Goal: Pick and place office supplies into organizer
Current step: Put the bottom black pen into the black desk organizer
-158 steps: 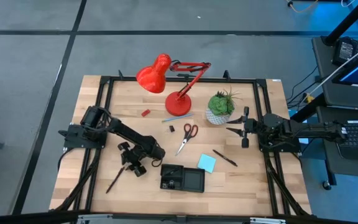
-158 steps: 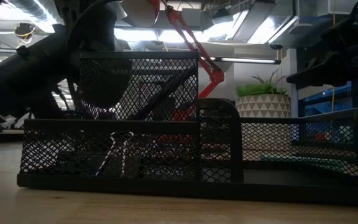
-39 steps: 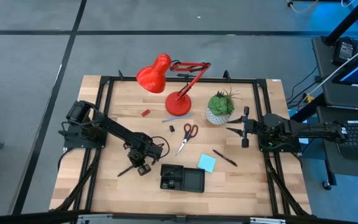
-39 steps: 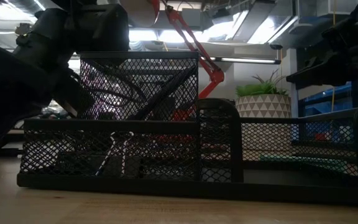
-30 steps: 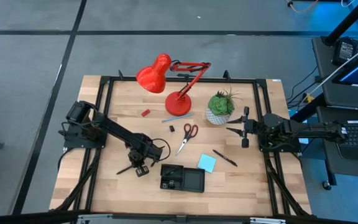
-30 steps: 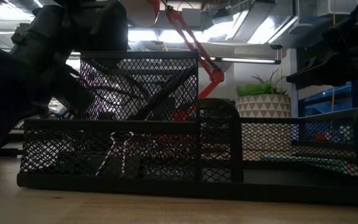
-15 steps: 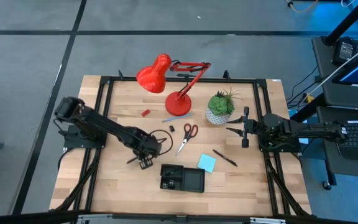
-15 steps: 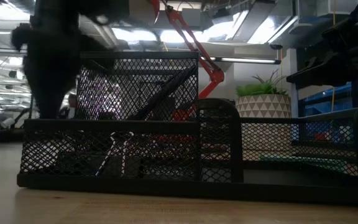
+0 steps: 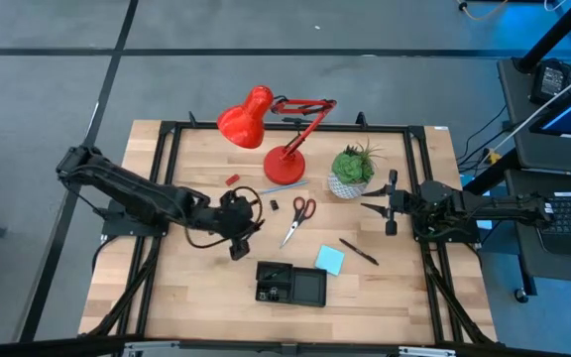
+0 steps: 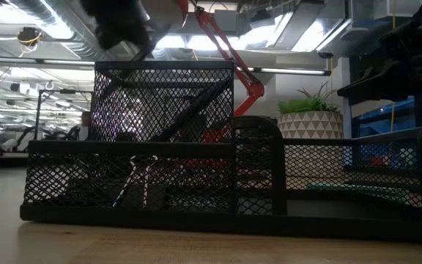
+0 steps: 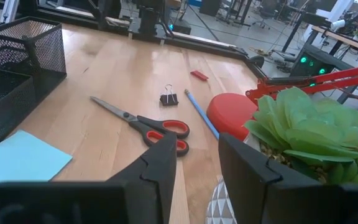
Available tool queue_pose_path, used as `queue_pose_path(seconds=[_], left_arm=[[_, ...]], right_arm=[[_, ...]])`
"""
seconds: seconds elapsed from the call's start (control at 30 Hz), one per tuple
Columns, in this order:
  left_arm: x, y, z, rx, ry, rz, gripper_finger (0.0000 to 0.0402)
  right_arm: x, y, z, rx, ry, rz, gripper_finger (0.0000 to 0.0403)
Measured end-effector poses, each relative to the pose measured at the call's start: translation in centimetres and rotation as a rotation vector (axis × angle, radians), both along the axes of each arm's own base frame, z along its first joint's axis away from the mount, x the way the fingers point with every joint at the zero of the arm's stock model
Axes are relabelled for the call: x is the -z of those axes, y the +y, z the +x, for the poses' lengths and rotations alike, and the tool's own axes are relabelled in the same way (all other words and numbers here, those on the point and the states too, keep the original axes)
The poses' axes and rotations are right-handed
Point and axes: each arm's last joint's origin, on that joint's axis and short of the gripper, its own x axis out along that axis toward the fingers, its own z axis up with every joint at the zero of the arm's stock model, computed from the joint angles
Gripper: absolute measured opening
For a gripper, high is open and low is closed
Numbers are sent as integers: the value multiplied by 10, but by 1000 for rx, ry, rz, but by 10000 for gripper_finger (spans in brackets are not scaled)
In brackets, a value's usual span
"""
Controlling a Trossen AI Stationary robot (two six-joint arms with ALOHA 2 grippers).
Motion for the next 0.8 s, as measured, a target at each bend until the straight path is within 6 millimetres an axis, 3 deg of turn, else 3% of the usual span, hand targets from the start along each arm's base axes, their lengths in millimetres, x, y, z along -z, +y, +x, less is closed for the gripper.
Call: queue_pose_path(seconds=[0.47,0.63,0.8], left_arm=[[-35,-36,10,227,-394,51,22],[-27,-50,17,275,-408,74,22],[-5,-59,31,289,-352,69,22]], right_arm=[[0,0,0,2,-1,8,123],[0,0,0,6,-5,30,123],[0,0,0,6,-5,30,123]])
